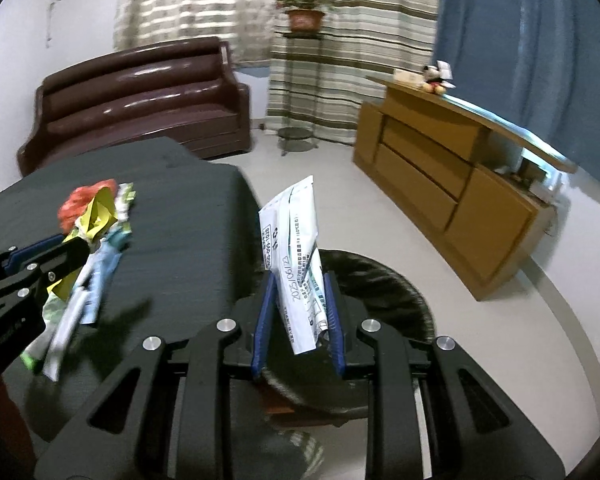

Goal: Collect trash
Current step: 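Carry both held items over the black bin and open both grippers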

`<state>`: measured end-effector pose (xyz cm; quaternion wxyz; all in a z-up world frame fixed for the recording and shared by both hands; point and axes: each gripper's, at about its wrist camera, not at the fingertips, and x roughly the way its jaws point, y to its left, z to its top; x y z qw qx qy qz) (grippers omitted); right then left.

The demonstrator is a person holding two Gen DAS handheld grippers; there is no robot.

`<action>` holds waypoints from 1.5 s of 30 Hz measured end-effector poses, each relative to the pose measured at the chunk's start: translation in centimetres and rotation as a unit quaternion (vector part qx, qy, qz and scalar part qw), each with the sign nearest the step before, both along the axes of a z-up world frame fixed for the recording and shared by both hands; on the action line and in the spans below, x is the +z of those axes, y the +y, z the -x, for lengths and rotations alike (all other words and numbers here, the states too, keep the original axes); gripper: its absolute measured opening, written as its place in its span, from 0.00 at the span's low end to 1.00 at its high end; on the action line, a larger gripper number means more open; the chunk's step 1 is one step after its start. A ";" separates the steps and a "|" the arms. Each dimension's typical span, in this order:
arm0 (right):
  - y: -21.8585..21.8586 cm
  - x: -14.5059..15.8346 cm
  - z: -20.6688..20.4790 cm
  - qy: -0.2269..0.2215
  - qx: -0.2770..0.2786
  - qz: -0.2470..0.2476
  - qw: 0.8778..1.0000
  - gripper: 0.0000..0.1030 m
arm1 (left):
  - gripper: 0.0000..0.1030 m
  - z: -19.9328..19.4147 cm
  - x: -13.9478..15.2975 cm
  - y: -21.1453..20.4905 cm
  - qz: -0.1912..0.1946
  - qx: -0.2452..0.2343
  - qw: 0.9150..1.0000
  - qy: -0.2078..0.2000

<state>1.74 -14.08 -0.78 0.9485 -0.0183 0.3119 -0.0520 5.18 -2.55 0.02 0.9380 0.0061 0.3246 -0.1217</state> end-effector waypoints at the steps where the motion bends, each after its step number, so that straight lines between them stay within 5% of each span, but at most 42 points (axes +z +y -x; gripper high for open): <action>1: -0.5 0.0 -0.1 -0.001 -0.007 0.001 1.000 0.23 | 0.27 -0.2 -0.1 -0.7 -0.001 -0.004 1.000 0.000; 29: -8.9 -3.1 -3.7 0.005 -0.073 -0.029 0.997 0.24 | 0.27 -5.1 -3.0 -11.7 -0.061 -0.035 0.997 0.028; 33: -9.9 -3.6 -4.2 0.005 -0.083 -0.041 0.996 0.34 | 0.30 -5.4 -3.4 -12.0 -0.070 -0.034 0.996 0.037; 36: -10.2 -3.8 -4.3 0.009 -0.095 -0.046 0.994 0.38 | 0.49 -5.8 -3.3 -11.8 -0.067 -0.029 0.996 0.041; 40: -10.3 -3.8 -4.0 0.009 -0.099 -0.045 0.994 0.41 | 0.54 -5.7 -3.1 -11.3 -0.060 -0.024 0.997 0.042; 45: -10.0 -3.1 -3.2 -0.010 -0.106 -0.040 0.994 0.59 | 0.55 -5.5 -2.6 -10.7 -0.054 -0.021 0.997 0.041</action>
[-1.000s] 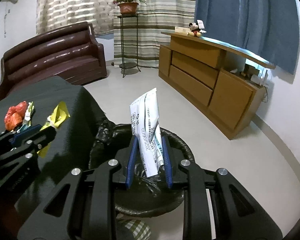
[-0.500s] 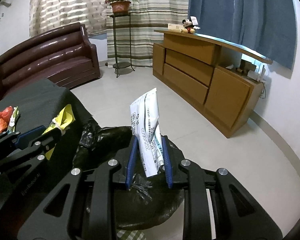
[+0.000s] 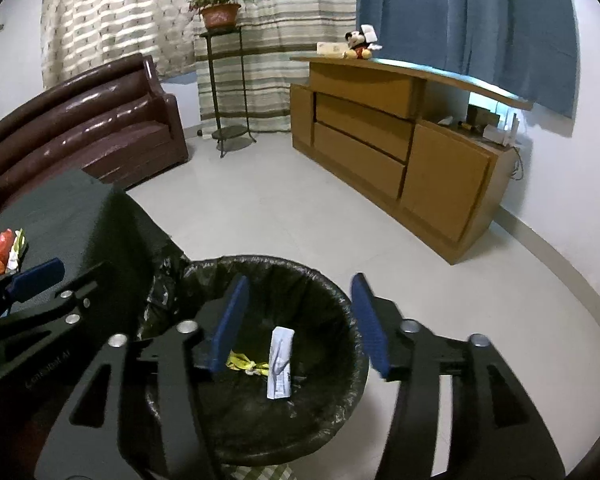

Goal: Collect trash
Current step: 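Carry both held items over the black bin and open both grippers, then grasp the white tube with the right gripper while the left gripper grasps the green-white packet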

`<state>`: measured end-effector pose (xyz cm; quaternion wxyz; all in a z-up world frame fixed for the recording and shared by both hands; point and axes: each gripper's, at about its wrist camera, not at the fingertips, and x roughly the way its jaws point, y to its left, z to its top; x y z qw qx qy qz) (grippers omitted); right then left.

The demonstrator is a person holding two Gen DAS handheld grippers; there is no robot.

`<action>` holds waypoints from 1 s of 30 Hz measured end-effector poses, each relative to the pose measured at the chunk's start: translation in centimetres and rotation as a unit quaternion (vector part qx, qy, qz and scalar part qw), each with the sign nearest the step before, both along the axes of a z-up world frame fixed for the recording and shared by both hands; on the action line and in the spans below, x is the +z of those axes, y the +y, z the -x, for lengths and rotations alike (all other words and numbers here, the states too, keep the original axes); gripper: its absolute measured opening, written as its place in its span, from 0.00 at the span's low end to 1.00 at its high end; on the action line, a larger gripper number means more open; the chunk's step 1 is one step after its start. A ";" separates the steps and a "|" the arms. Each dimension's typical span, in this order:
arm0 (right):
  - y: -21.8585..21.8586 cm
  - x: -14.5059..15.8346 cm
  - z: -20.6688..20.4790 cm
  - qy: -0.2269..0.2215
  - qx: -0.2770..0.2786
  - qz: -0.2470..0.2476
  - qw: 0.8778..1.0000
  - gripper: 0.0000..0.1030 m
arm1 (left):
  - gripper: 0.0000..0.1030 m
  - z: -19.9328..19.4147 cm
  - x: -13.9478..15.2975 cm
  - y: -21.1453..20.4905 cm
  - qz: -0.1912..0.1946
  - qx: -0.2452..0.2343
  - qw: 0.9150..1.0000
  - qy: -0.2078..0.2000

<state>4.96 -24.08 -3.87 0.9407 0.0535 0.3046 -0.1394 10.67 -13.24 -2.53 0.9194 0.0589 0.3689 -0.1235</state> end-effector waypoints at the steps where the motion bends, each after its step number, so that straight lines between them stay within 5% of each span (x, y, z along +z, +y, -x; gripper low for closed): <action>1: 0.3 0.2 0.2 -0.006 -0.001 0.004 1.000 0.64 | 0.56 0.2 0.2 0.4 0.001 0.002 1.000 -0.002; 17: 7.3 1.5 0.3 0.014 0.075 -0.023 0.997 0.70 | 0.64 3.0 2.9 9.9 -0.017 0.066 0.997 -0.023; 30: 17.7 2.5 1.5 0.031 0.171 -0.005 0.985 0.64 | 0.66 6.3 3.5 21.6 -0.048 0.166 0.984 -0.053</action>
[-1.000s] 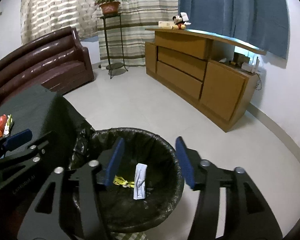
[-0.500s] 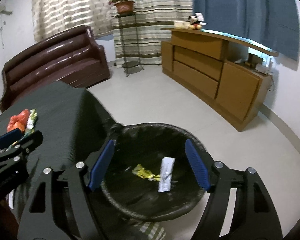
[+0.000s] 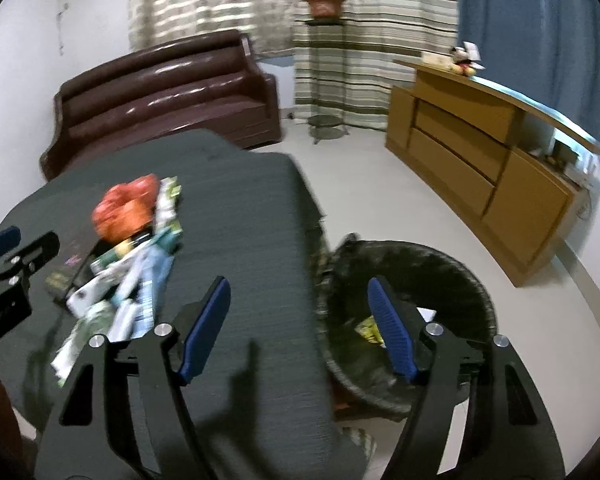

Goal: Collect trash
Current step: 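Grasp the white tube with the right gripper while the left gripper grasps the green-white packet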

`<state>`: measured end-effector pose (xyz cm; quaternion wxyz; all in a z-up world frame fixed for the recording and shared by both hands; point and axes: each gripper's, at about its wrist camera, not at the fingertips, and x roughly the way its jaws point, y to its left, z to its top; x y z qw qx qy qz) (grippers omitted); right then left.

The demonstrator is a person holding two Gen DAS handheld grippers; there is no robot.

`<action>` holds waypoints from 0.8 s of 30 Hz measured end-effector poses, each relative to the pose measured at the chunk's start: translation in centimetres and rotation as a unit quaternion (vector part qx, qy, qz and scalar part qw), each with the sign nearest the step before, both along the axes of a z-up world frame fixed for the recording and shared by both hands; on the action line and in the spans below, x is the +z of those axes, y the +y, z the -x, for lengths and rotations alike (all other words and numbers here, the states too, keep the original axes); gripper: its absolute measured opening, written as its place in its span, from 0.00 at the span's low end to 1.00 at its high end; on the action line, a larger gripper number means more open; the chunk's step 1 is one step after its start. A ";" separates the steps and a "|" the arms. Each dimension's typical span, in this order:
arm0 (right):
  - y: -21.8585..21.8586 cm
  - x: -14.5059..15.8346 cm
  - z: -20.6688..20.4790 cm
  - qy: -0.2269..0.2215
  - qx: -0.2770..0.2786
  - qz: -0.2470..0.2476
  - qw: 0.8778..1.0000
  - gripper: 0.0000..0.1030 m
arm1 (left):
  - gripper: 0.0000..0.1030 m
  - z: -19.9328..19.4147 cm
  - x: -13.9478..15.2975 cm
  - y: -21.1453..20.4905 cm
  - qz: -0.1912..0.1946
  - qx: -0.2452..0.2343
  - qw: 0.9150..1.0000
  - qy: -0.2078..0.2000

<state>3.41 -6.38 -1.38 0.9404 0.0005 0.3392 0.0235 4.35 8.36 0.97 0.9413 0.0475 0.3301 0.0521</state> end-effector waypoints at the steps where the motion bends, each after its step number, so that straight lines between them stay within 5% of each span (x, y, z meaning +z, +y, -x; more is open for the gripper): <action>1: 1.0 0.0 0.2 0.003 0.008 0.002 1.000 0.63 | 0.66 0.2 -0.1 0.7 0.000 0.006 1.000 0.000; 13: 8.3 -2.3 2.4 0.047 0.062 0.016 0.997 0.53 | 0.66 2.5 -1.6 8.7 0.012 0.065 0.998 0.010; 24: 11.6 -4.0 2.5 0.066 0.072 0.038 0.994 0.37 | 0.66 3.7 -3.0 11.8 0.034 0.075 0.996 0.024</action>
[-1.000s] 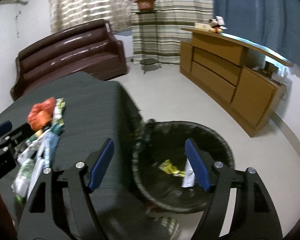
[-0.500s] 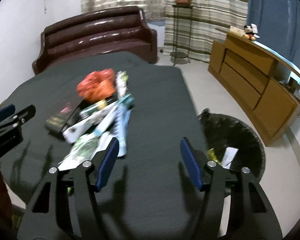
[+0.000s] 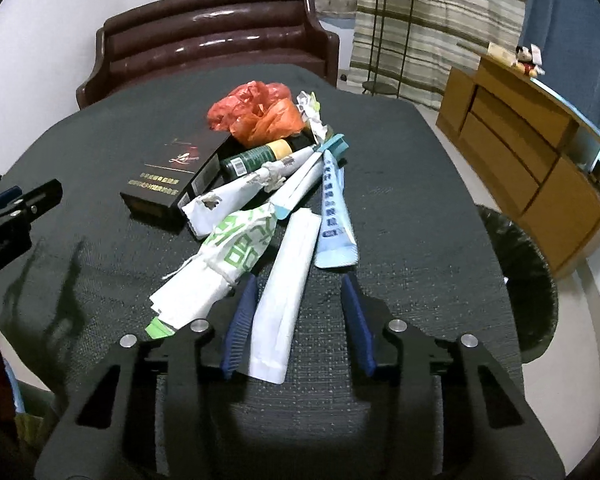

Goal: Collect trash
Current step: 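Grasp the white tube with the right gripper while the left gripper grasps the green-white packet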

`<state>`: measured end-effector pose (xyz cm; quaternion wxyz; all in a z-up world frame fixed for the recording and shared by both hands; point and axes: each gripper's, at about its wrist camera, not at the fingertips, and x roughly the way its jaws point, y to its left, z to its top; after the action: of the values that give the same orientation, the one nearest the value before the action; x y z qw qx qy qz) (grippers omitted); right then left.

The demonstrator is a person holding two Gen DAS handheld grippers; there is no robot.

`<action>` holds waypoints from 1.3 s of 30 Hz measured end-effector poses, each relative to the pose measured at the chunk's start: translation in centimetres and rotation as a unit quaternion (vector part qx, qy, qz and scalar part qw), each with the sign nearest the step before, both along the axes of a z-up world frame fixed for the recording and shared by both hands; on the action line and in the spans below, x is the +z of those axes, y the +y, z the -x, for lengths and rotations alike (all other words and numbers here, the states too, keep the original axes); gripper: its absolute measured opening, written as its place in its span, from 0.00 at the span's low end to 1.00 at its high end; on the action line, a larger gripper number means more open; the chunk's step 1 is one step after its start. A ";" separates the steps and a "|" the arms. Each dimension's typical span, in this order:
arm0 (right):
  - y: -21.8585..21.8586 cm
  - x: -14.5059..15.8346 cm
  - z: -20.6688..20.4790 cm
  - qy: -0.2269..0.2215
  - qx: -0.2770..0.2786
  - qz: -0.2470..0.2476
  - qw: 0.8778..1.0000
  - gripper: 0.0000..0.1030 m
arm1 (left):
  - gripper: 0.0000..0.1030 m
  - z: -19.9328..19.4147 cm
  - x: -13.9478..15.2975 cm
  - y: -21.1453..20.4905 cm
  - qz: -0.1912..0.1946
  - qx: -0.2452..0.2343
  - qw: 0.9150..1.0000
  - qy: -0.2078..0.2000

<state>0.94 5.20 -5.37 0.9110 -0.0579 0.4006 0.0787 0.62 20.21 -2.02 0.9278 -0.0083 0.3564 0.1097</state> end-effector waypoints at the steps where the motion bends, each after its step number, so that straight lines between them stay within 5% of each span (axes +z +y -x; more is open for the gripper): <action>1: 0.1 0.0 0.0 0.000 0.003 0.000 1.000 0.33 | 0.66 -0.2 0.0 -0.1 0.003 -0.001 1.000 0.001; 4: 0.6 0.0 0.2 -0.003 0.012 0.007 1.000 0.19 | 0.66 -0.4 -0.2 -0.4 0.008 -0.005 1.000 0.003; 24: -6.1 3.3 0.9 -0.048 -0.022 0.000 0.999 0.19 | 0.69 -0.8 0.9 -8.2 0.052 -0.100 0.994 0.004; 36: -11.1 2.0 0.4 -0.033 -0.049 -0.033 0.998 0.19 | 0.69 -1.1 -1.3 -13.1 0.019 -0.143 0.989 0.032; 39: -11.5 1.9 0.4 -0.031 -0.048 -0.041 0.997 0.19 | 0.59 -1.4 -1.8 -13.4 0.015 -0.145 0.988 0.041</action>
<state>0.53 -6.27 -3.52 0.9275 -0.0035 0.3706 0.0492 1.98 6.81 -3.80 0.9183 0.0341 0.3933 -0.0312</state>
